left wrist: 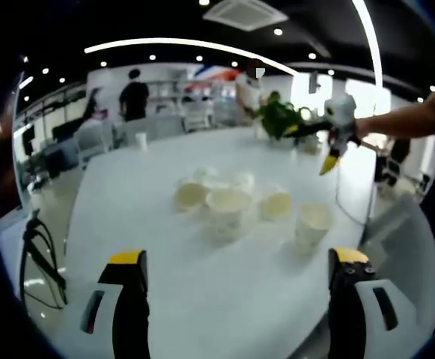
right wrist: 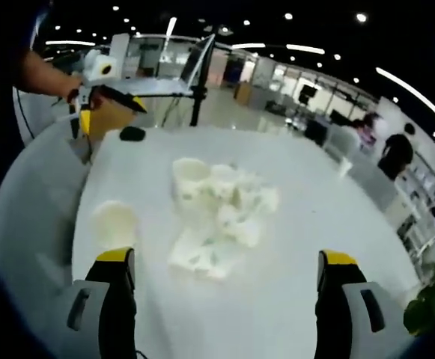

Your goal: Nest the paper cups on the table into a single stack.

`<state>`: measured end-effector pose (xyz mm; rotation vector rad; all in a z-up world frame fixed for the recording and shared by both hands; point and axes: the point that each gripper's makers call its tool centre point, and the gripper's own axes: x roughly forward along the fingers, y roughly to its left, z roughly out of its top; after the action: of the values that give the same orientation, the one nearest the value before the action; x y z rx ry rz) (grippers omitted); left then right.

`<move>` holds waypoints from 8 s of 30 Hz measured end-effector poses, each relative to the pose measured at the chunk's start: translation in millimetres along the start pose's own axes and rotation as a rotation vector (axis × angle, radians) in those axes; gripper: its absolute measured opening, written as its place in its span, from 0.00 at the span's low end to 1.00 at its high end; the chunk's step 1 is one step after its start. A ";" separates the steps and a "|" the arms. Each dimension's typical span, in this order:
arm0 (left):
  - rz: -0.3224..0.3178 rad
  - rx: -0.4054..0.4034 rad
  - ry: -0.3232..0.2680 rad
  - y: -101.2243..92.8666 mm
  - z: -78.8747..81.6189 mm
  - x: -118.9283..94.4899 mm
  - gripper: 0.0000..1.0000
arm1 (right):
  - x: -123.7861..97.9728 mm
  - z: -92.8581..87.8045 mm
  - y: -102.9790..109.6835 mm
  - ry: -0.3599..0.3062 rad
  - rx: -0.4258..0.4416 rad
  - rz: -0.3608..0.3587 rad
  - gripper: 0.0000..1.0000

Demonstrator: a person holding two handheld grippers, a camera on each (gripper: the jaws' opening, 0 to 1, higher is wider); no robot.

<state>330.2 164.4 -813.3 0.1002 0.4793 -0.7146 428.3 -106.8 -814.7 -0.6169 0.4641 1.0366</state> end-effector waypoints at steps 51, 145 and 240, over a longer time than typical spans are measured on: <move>0.041 -0.055 0.044 9.1 -15.2 -6.9 0.98 | 67.9 -19.0 26.0 0.114 -0.267 0.267 0.84; 0.036 0.001 0.011 30.1 1.5 3.9 0.98 | 97.1 26.5 14.4 -0.029 -0.066 0.297 0.38; -0.038 -0.008 -0.070 13.8 34.8 19.3 0.98 | 15.2 116.7 -24.0 -0.516 0.311 -0.080 0.38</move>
<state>365.3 154.4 -792.2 0.0584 0.4183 -0.7512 464.4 -27.8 -731.7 -0.0793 0.1380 0.9786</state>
